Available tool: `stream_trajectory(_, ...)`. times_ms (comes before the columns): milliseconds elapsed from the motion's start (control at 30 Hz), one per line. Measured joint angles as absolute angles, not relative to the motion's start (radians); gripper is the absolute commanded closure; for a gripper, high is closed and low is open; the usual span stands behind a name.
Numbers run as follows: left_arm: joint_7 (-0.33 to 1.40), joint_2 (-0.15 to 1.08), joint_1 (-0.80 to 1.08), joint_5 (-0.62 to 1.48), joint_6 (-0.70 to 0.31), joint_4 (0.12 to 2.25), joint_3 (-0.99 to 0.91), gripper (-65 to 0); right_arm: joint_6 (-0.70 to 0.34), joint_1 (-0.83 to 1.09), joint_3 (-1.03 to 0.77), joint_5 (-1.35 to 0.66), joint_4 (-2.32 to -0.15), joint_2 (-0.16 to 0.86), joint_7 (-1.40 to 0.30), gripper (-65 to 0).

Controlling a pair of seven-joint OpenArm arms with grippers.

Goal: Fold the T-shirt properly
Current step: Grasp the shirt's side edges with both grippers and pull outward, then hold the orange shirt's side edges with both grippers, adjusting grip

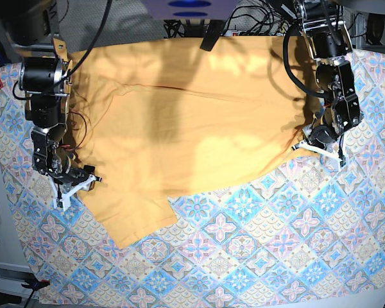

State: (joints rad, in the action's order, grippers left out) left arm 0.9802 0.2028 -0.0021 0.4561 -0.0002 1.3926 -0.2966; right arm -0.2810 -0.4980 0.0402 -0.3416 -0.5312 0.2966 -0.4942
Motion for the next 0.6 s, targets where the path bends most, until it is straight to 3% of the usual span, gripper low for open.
stream_trajectory(600,0.980,0.204,-0.003,0.456,0.000,1.393,-0.297,0.0,-0.288,-0.476,0.041,-0.342,-0.532,0.298,-0.426,-26.8)
